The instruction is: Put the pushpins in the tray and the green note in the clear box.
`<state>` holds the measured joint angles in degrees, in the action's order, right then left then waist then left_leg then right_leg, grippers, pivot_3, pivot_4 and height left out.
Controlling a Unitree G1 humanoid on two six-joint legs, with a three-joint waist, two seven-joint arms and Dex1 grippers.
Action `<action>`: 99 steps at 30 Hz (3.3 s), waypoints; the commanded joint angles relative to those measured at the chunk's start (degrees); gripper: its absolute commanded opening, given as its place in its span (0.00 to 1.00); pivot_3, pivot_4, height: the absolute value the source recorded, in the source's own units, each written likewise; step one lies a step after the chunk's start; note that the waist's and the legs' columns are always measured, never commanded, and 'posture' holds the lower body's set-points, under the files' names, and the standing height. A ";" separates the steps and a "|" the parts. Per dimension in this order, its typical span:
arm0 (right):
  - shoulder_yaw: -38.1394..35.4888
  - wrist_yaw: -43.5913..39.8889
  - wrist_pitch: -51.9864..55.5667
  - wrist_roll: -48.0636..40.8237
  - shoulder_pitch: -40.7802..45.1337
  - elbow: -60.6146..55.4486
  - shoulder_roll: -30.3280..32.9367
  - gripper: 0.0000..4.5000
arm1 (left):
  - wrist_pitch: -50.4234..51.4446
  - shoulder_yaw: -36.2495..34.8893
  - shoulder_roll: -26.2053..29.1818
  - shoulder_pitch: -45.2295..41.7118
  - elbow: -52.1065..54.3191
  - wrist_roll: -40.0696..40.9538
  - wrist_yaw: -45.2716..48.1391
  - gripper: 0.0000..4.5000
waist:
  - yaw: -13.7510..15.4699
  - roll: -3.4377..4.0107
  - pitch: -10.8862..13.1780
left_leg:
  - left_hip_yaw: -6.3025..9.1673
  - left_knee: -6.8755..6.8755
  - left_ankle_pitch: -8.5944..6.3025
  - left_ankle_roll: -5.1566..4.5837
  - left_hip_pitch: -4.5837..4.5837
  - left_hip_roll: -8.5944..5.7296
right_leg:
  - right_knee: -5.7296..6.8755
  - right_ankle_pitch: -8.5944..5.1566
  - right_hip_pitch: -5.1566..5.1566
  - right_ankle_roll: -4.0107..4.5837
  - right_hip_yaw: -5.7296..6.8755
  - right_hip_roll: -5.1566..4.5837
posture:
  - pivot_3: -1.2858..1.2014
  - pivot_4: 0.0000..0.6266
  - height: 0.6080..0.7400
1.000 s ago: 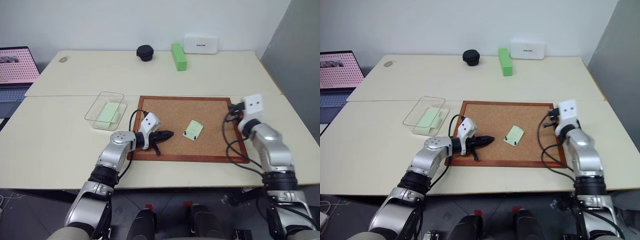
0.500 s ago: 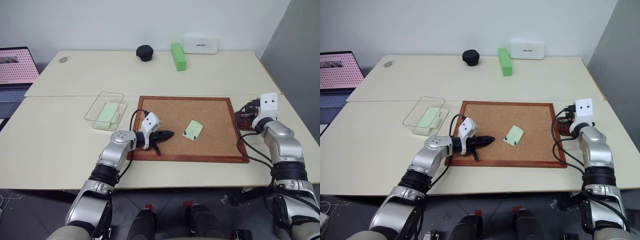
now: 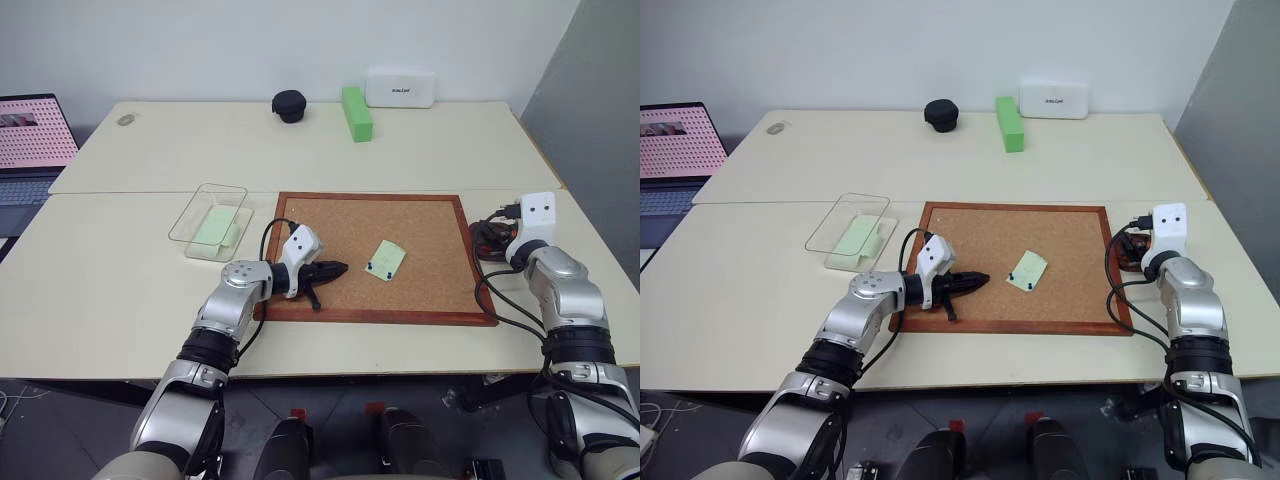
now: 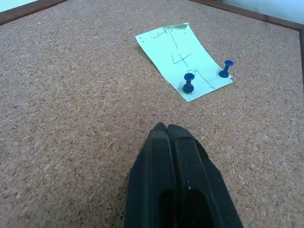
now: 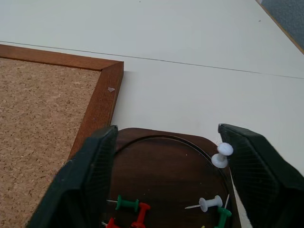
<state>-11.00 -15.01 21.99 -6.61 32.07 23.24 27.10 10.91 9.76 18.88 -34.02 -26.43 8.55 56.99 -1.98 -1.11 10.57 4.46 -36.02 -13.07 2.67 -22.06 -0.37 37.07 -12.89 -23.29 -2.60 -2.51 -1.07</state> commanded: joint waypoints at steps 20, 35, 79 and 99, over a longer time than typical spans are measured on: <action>4.87 -15.99 -5.57 -3.68 -8.62 -17.37 2.44 0.99 | 0.78 0.77 -0.41 0.27 0.25 -0.61 0.03 0.00 | -0.01 0.00 0.00 | 0.01 0.02 0.00 0.00 -0.01 0.00 | -0.03 -0.01 0.00 -0.01 0.01 0.00 | 0.52 0.24 1.00; 14.67 -23.28 -0.09 -10.21 -18.17 -34.88 -2.89 0.99 | 3.58 1.01 -0.34 1.18 2.57 0.31 1.14 0.00 | 0.10 -0.01 0.01 | 0.05 0.02 -0.01 0.01 -0.02 0.02 | -0.08 -0.02 0.01 0.00 0.06 0.00 | 0.52 0.24 1.00; 16.63 -22.88 -3.06 -6.53 -11.35 -27.03 -6.88 0.01 | 4.62 0.55 -0.24 1.54 3.49 0.10 0.86 0.00 | 0.10 -0.01 0.01 | 0.07 0.01 -0.01 0.01 -0.03 0.02 | -0.08 -0.01 0.00 -0.01 0.08 0.00 | 0.52 0.24 1.00; 10.25 -10.95 -5.73 3.42 -10.13 -26.59 0.55 0.01 | 4.03 0.66 -0.63 1.36 2.69 -0.09 0.83 0.00 | 0.13 -0.02 0.01 | 0.07 0.01 -0.01 0.01 -0.07 0.00 | -0.10 -0.01 -0.02 -0.01 0.08 -0.02 | 0.52 0.24 1.00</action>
<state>1.76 -30.77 20.94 -9.01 20.29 -5.74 24.52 14.77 9.72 18.52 -33.08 -23.32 8.75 57.96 -1.85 -1.12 10.58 4.52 -36.02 -13.07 2.67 -22.13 -0.38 36.97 -12.91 -23.31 -2.61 -2.43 -1.10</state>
